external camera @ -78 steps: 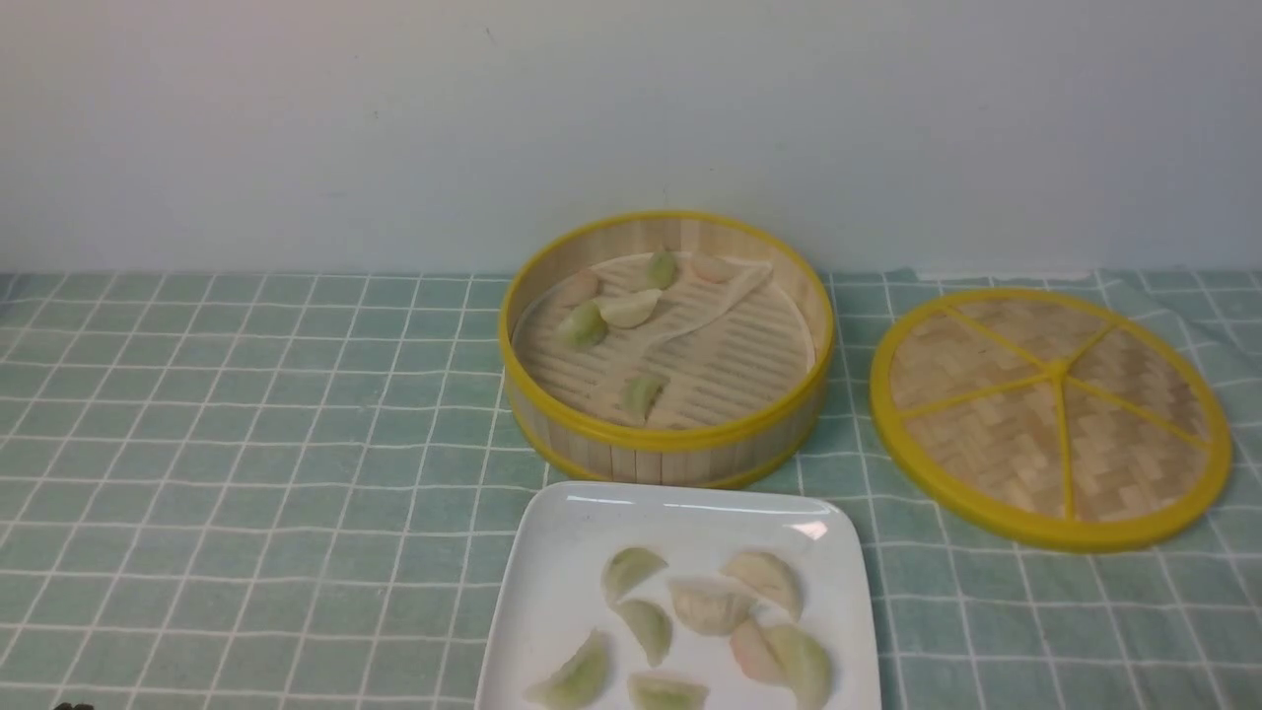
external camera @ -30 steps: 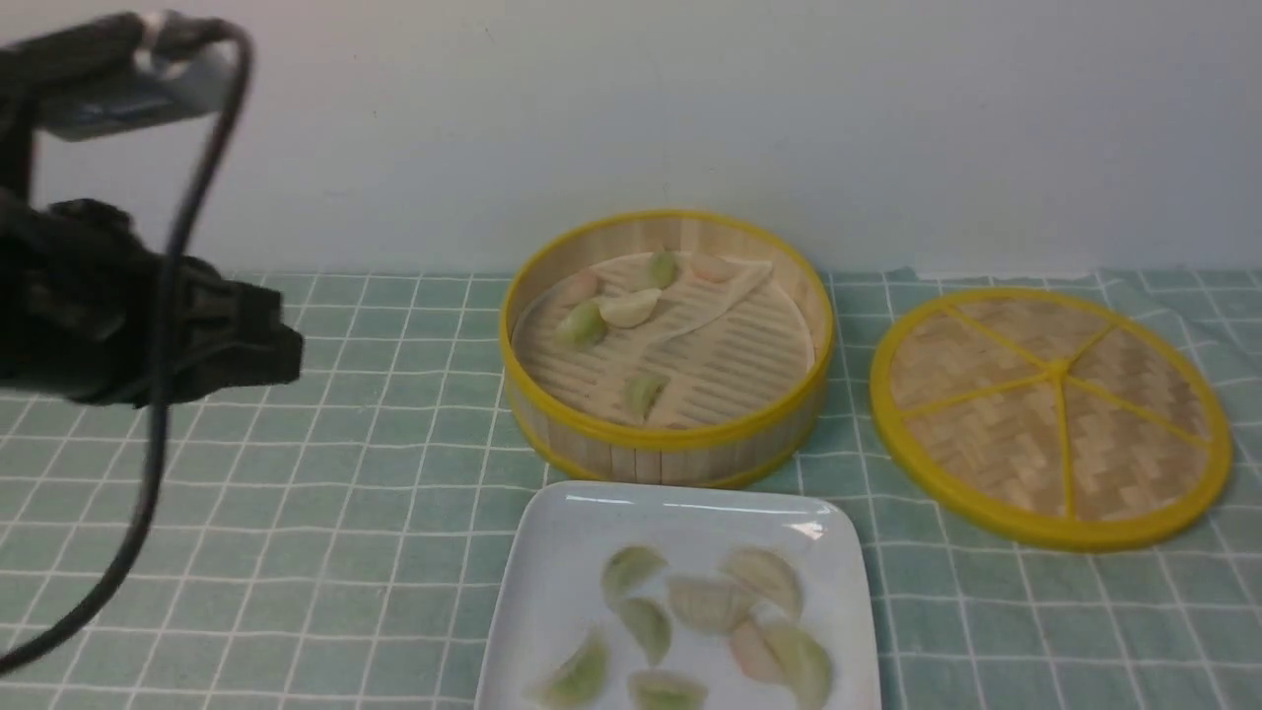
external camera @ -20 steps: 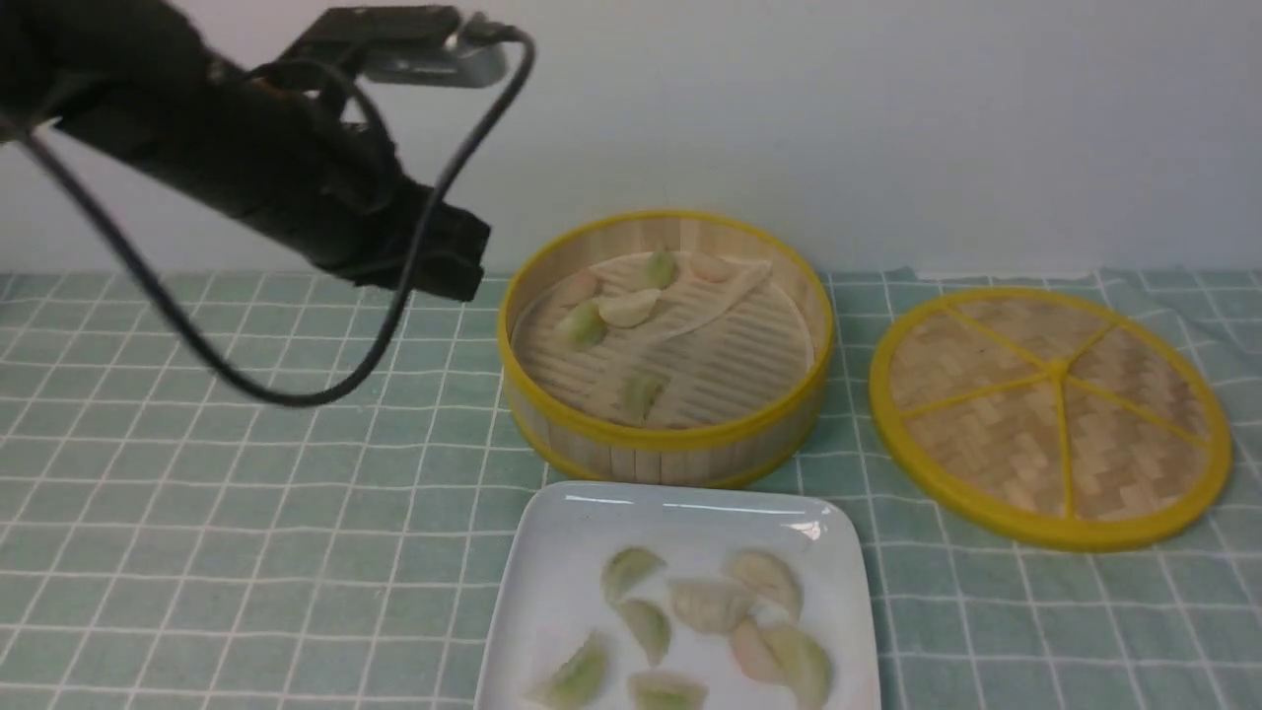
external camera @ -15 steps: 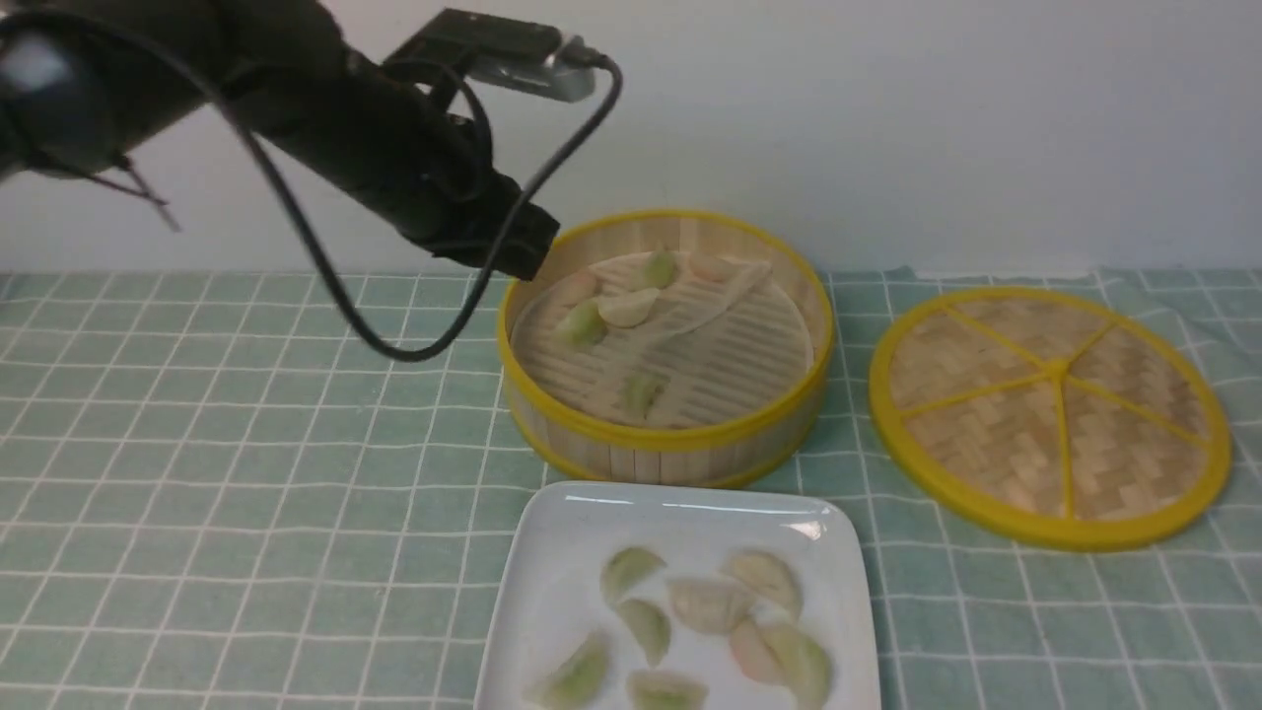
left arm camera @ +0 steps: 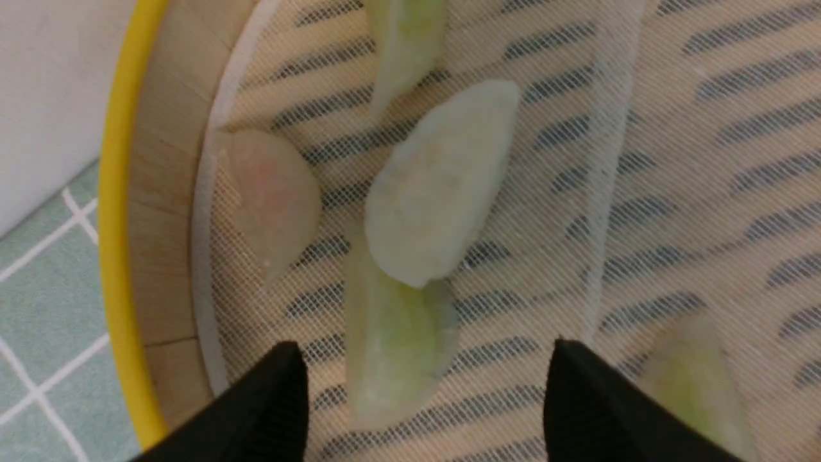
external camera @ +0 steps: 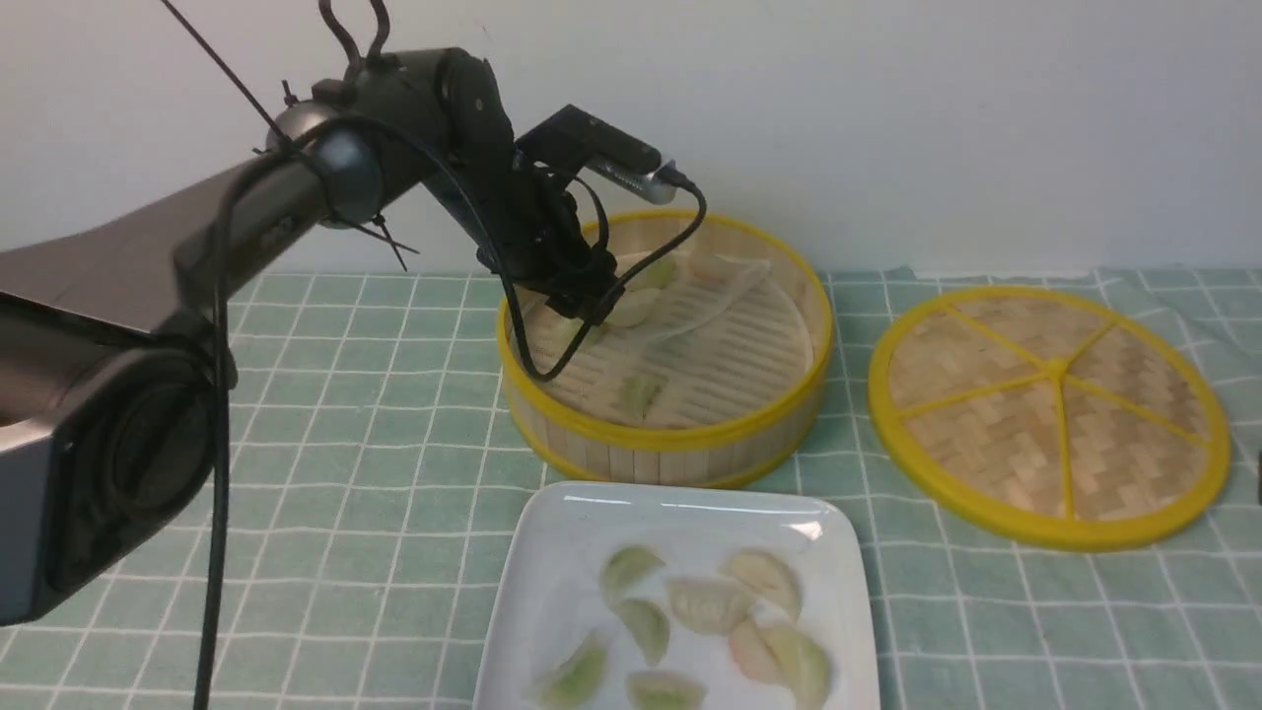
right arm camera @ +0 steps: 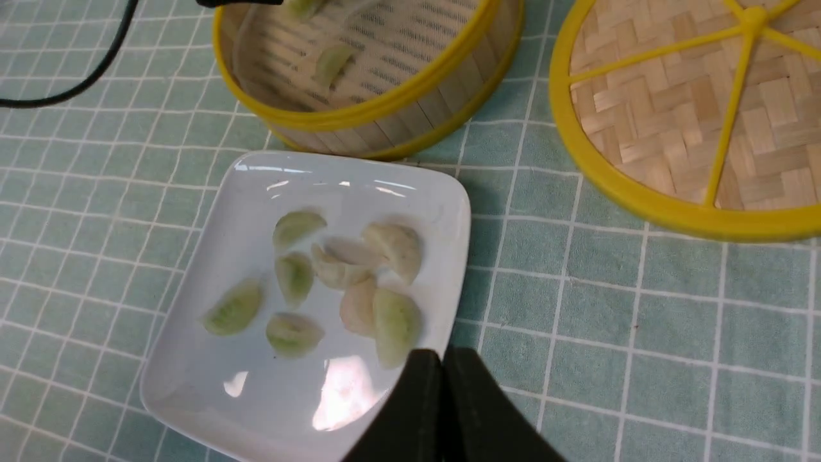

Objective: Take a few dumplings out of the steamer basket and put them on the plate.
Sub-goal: Use the left arm to grab a dumpling from the steamer

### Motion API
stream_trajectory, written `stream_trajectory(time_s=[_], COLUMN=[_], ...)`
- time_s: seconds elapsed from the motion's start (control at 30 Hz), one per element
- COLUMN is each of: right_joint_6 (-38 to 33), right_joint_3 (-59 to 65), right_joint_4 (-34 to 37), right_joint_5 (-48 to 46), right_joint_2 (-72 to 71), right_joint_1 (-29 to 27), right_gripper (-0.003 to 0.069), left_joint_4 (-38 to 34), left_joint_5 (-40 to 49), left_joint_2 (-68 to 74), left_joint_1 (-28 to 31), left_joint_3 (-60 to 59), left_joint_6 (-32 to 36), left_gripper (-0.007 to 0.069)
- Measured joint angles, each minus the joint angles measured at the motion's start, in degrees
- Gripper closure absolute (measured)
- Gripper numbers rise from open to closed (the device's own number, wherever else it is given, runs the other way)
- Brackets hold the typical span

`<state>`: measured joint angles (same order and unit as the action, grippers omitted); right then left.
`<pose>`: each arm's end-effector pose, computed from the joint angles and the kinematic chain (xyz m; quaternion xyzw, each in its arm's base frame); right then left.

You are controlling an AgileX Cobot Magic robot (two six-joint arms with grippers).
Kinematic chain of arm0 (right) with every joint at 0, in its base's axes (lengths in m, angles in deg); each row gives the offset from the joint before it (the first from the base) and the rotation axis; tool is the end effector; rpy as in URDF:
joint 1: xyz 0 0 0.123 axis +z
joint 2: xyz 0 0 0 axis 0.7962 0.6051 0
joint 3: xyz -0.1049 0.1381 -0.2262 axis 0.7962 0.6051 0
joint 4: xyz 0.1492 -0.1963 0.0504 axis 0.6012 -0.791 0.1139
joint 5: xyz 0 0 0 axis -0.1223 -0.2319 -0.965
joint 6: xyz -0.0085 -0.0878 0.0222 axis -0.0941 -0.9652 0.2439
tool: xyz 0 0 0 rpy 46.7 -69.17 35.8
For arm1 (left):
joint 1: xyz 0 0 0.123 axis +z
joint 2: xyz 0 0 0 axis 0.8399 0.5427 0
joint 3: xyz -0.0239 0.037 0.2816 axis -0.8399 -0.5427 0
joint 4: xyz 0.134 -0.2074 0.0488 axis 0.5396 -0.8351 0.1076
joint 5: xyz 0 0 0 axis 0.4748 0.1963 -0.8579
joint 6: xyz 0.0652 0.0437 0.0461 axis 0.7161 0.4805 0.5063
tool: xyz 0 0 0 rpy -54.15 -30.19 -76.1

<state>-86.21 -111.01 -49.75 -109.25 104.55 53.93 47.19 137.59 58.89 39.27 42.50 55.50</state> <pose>0.1152 0.0397 0.3609 -0.0369 0.9240 0.2152 0.3140 0.4852 -0.1722 0.2061 0.3132 0.9090 -0.0805 0.2628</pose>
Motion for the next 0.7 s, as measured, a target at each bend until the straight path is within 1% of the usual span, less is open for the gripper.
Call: stream_trajectory(time_s=[0.1,0.2,0.33,0.4,0.53,0.57,0.6,0.7], right_joint_6=[0.3,0.6,0.7,0.7,0.7,0.7,0.7,0.7], right_joint_3=[0.0,0.0,0.0,0.0,0.0,0.0,0.0,0.0], right_joint_4=[0.0,0.0,-0.3,-0.4,-0.4,-0.4,-0.4,-0.4], right_joint_5=[-0.2,-0.5,-1.2,-1.7,-2.4,-2.3,-2.4,-2.4], right_joint_2=[0.0,0.0,0.0,0.0,0.0,0.0,0.0,0.0], right_joint_1=[0.0,0.0,0.0,0.0,0.0,0.0,0.0,0.0], right_gripper=[0.0673,0.0673,0.0673,0.0673,0.0673,0.0673,0.0673,0.0673], left_joint_4=[0.1,0.1,0.0,0.0,0.5,0.5,0.8,1.0], left_joint_5=[-2.1,-2.5,-4.0,-3.4,4.7,5.3,9.4,16.8], left_joint_2=[2.0,3.6,5.3,5.3,4.6,4.5,3.4,-0.6], left_joint_1=[0.0,0.0,0.0,0.0,0.0,0.0,0.0,0.0], left_joint_3=[0.2,0.2,0.2,0.6,2.8,3.0,4.1,6.6], left_joint_6=[-0.6,-0.6,-2.3,-3.9,-8.4,-8.4,-9.0,-9.4], left_gripper=[0.0184,0.0214,0.0328,0.0366,0.0365,0.0365,0.0365,0.0365])
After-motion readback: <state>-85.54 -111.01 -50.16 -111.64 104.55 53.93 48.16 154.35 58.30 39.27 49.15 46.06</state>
